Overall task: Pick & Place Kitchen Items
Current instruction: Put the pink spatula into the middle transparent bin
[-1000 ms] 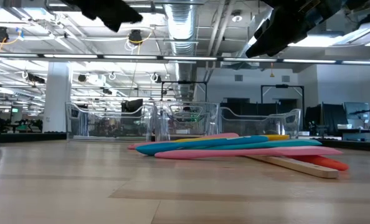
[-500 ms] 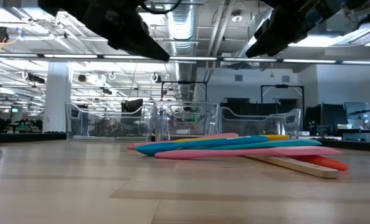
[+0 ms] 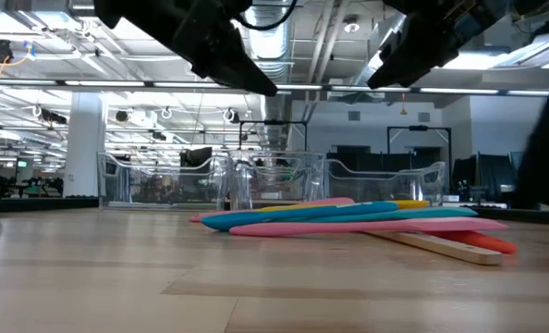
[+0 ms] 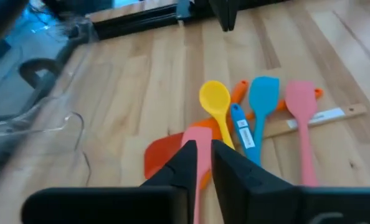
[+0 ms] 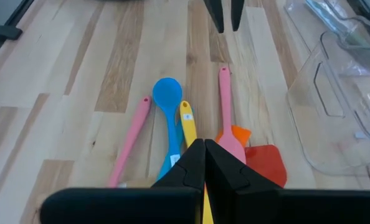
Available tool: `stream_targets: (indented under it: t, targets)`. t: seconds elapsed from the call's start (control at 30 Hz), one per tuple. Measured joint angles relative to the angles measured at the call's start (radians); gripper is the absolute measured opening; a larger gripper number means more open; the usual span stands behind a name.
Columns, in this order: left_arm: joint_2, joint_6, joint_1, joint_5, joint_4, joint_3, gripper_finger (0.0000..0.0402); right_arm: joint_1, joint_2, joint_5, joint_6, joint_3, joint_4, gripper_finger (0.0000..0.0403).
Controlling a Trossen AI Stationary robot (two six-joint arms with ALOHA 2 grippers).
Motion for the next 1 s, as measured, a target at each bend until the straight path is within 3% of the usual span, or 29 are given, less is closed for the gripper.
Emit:
stream_targets:
  t: [0.2, 0.37, 0.67, 1.0]
  targets:
    - [0.004, -0.011, 0.044, 0.097, -0.02, 0.0, 0.0076, 0.0, 0.0, 0.0, 0.0, 0.0, -0.011, 0.0]
    - [0.004, -0.033, 0.078, 0.166, -0.026, 0.014, 0.007, 0.0, 0.0, 0.0, -0.002, 0.0, -0.011, 0.0]
    - [0.004, -0.034, 0.132, 0.167, -0.038, 0.014, 0.0034, 0.0, 0.0, 0.0, -0.002, 0.0, -0.013, 0.0]
    - [0.004, -0.034, 0.132, 0.167, -0.035, 0.014, 0.0022, 0.0, 0.0, 0.002, -0.054, 0.0, -0.006, 0.0]
